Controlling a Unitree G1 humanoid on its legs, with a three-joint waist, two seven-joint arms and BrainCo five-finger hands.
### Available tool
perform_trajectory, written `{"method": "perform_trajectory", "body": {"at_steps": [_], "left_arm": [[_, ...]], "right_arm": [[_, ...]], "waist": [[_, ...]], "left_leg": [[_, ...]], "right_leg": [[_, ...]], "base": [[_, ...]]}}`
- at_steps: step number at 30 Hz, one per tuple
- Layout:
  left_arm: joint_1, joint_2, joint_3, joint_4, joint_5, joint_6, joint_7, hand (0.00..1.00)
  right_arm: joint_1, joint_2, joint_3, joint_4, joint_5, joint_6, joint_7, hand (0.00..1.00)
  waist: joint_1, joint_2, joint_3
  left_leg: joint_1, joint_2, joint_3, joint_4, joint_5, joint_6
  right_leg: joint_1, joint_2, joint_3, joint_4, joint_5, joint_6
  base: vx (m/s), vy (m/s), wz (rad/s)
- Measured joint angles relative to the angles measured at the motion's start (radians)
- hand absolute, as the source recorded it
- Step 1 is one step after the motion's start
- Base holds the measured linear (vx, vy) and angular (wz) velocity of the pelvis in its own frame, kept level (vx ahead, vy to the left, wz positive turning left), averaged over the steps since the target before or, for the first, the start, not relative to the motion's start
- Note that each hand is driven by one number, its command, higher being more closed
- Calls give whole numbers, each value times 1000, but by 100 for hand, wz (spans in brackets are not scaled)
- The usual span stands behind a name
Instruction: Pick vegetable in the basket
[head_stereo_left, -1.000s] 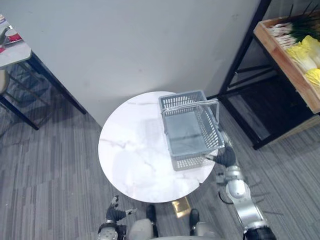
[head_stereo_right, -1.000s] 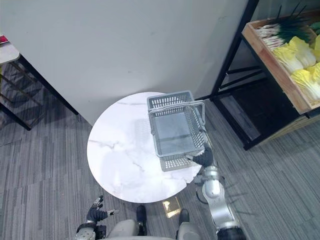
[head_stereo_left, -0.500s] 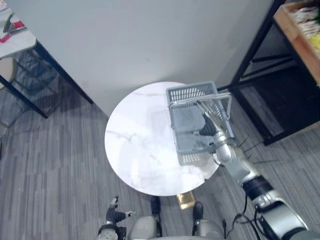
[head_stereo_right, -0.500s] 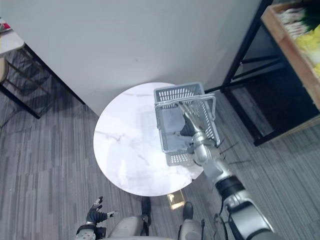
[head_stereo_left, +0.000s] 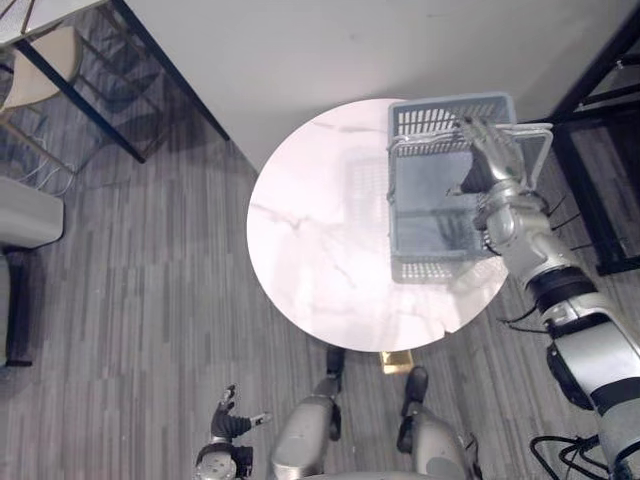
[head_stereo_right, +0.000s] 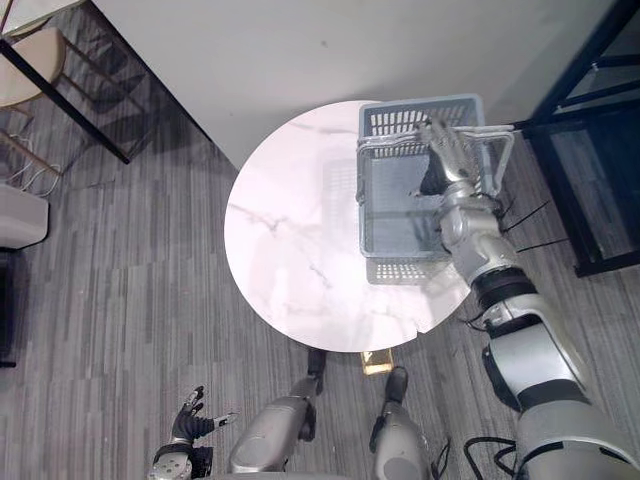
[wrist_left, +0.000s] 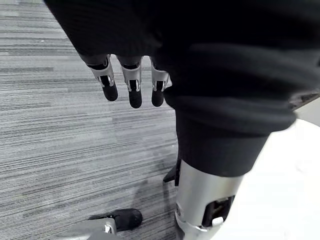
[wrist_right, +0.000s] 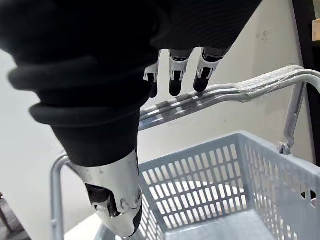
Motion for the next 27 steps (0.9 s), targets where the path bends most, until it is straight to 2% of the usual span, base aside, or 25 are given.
{"method": "perform_trajectory", "body": {"at_steps": [6, 10, 12, 21, 27], "left_arm": [[-14, 0, -3, 0, 0, 0, 0, 0], [-14, 0, -4, 0, 1, 3, -1, 0], [-15, 0, -4, 0, 2, 3, -1, 0], [-15, 0, -6, 2, 3, 3, -3, 0], [-15, 0, -8, 13, 2, 3, -3, 0]], "right_arm": [[-8, 0, 0, -18, -8, 15, 0, 0], [47, -2, -54, -225, -24, 16, -16, 0], [56, -2, -53, -257, -32, 15, -37, 0], [52, -20, -15, -255, -50, 6, -41, 0], [-64, -39, 84, -86, -27, -7, 13, 0]], "waist": [[-3, 0, 0], [-8, 0, 0], [-9, 0, 0], [-8, -1, 0], [-3, -1, -1]], "left_leg": [[-1, 0, -1, 0, 0, 0], [-9, 1, 2, 0, 0, 0], [-9, 1, 2, 0, 0, 0], [-14, 2, 8, -1, 0, 0], [-25, 3, -4, -1, 9, -1]], "right_leg": [[-3, 0, 1, 4, -3, -4], [-16, 0, 5, 9, -3, -4], [-16, 0, 5, 9, -3, -4], [-30, 0, 16, 19, -3, -4], [-33, 1, 2, 19, -3, -4]], "base": [[-1, 1, -1], [11, 1, -3], [16, 0, 0], [2, 2, -3], [6, -1, 6]]}}
